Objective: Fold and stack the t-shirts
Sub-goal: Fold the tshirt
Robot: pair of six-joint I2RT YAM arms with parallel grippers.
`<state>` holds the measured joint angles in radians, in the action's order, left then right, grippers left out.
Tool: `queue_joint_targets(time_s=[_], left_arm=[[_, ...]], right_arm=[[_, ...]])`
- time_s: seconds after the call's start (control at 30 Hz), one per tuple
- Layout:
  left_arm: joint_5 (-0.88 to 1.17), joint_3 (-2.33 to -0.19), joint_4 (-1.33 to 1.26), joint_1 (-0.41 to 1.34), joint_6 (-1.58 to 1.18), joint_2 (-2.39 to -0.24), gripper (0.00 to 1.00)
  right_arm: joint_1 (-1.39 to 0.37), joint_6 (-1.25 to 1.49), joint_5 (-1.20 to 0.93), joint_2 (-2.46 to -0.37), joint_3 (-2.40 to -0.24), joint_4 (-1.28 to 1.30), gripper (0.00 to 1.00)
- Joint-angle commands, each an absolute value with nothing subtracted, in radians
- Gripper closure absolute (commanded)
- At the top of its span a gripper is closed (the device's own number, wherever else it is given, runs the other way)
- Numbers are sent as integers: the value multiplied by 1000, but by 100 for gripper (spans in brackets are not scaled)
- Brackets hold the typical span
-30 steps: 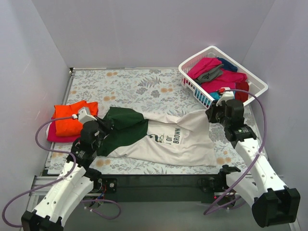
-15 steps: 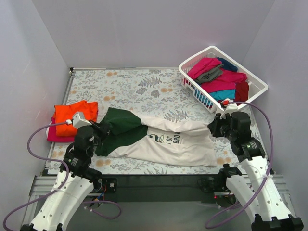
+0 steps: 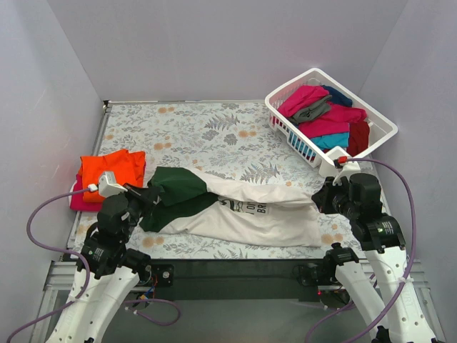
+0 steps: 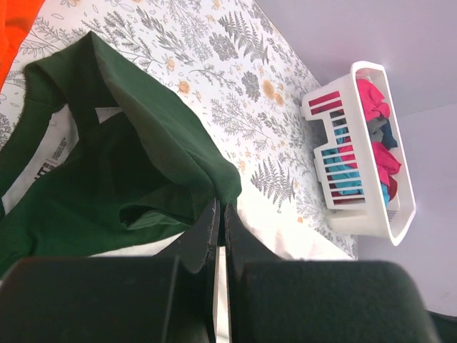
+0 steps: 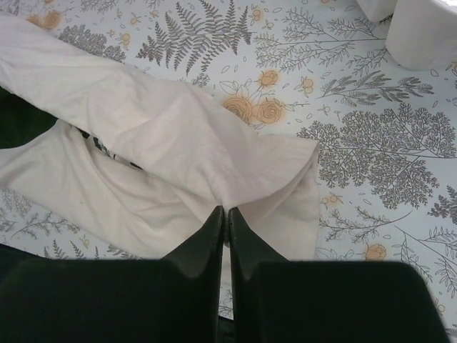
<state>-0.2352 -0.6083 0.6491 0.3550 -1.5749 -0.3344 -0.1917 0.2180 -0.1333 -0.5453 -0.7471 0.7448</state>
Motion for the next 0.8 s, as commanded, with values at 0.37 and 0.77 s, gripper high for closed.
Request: queue_joint_targets(time_s=[0.37,0.77], left_arm=[[-176,-750,865,348,-1632,-270,72],[-33,-741,665,351,-1534,-399,22]], right_arm=[[-192,224,-40,-474,-836,956,86],[-192,218,-141,-529,-767,789,58]])
